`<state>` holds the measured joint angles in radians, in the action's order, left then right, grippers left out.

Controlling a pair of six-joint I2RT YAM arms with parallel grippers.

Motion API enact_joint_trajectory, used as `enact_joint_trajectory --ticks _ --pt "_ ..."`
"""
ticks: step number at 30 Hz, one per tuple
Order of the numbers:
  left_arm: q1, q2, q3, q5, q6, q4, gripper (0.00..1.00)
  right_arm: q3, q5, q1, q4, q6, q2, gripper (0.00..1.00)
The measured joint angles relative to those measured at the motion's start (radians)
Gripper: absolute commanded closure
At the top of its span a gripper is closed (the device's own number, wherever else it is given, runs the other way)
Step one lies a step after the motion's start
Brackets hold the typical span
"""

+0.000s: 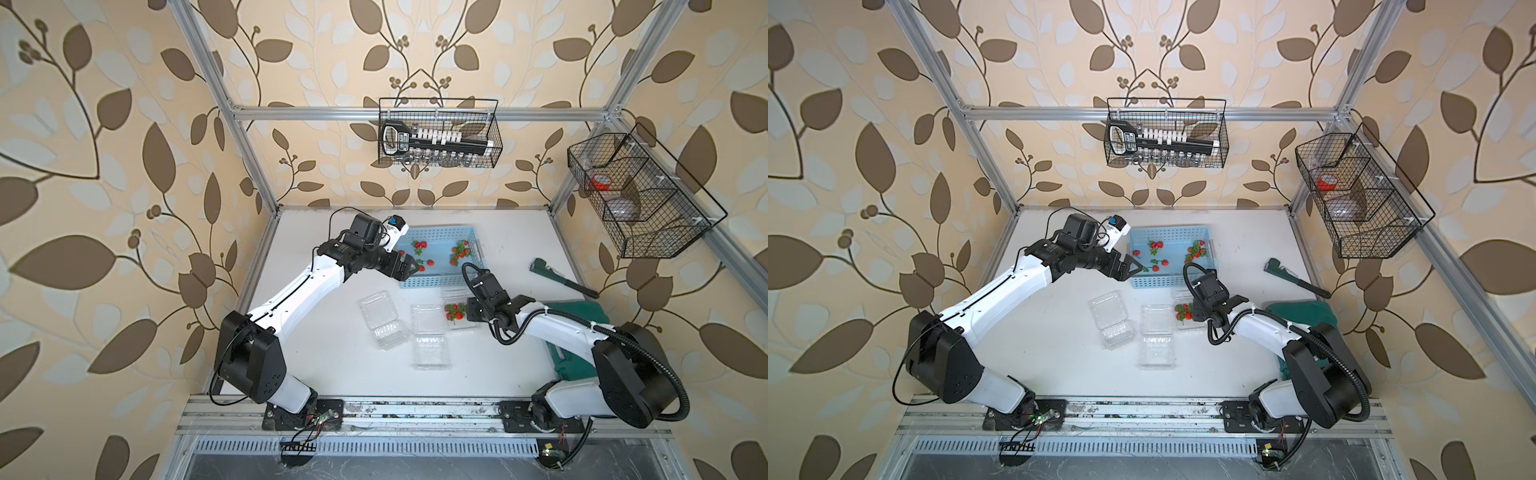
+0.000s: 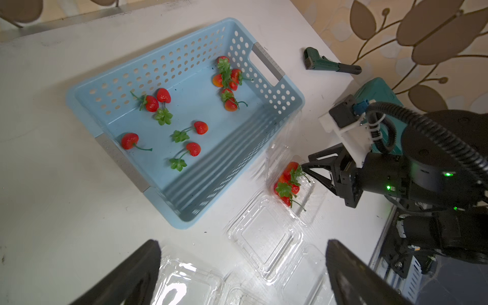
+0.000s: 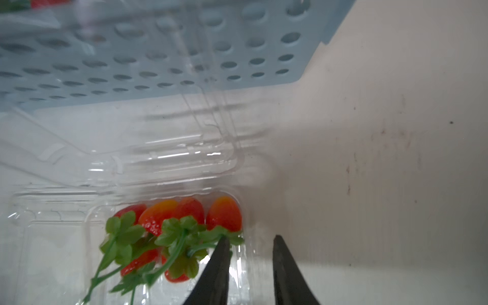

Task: Pack strawberries into containers
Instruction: Place the packing box at the center of the board, then close the packing box at the center of the board.

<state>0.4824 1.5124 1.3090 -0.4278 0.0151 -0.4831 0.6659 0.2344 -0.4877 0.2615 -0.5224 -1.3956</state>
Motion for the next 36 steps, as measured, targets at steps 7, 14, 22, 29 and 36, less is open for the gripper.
enact_joint_trajectory --ticks 7,14,22,29,36 --pt "0.046 0.068 0.031 0.01 -0.026 0.012 0.02 -0.025 -0.044 0.024 0.03 -0.027 0.197 0.64" --pt "0.124 0.228 0.146 0.082 -0.011 0.021 0.1 -0.158 -0.235 0.203 0.031 -0.068 0.315 0.63" --pt "0.171 0.393 0.26 0.095 0.004 0.037 0.11 -0.188 -0.377 0.278 0.032 -0.08 0.348 0.63" --pt "0.172 0.47 0.339 0.049 0.004 0.051 0.11 -0.211 -0.431 0.281 0.027 -0.087 0.349 0.63" --pt "0.174 0.505 0.363 -0.014 0.004 0.061 0.11 -0.216 -0.452 0.281 0.025 -0.091 0.348 0.63"
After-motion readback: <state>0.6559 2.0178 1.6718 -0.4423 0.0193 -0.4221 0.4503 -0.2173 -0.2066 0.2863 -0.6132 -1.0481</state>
